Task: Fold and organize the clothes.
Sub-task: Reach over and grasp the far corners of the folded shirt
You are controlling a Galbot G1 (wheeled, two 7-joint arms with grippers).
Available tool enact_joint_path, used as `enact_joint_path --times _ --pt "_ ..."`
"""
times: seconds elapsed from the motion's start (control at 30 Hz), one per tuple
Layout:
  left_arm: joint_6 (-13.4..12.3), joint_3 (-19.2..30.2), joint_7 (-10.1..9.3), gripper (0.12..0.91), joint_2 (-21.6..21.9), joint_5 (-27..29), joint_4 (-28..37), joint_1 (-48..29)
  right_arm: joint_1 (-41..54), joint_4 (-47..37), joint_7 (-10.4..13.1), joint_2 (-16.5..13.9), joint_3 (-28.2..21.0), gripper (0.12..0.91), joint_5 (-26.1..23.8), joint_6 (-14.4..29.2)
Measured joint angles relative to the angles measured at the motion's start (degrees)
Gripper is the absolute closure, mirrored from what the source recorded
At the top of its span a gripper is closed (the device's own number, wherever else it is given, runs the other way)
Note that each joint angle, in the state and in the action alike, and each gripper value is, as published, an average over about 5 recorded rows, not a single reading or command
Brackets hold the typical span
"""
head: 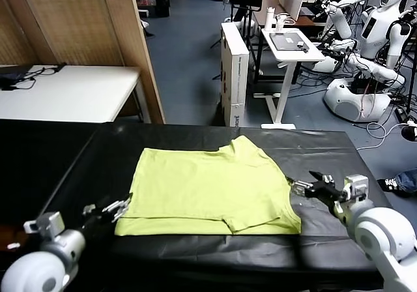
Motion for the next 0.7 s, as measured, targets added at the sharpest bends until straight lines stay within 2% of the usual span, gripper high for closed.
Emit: enact_joint_path --times 0.17,0.37,0.5,0.7 --pt "0.5 5.6 0.55 0.123 -1.2 2.3 8.5 -9.2 7.0 -8.1 -2.6 3.0 -6.2 0.118 -1.5 0.1" --pt "1.1 10.1 3.86 0.123 -0.9 4.2 17.1 -17.7 14.9 -17.9 -6.9 6.9 -11.3 0.118 -3.5 1.2" --pt "0.7 11.8 5.92 0.123 -1.1 6.2 21.6 -21.1 19.4 -23.9 -9.0 9.0 -13.8 0.118 -5.2 2.3" --pt "-0.6 12.7 7.85 0.123 -2.2 8.1 26.4 -24.3 23.4 -30.5 -11.6 11.4 -14.8 0.118 -6.8 3.9"
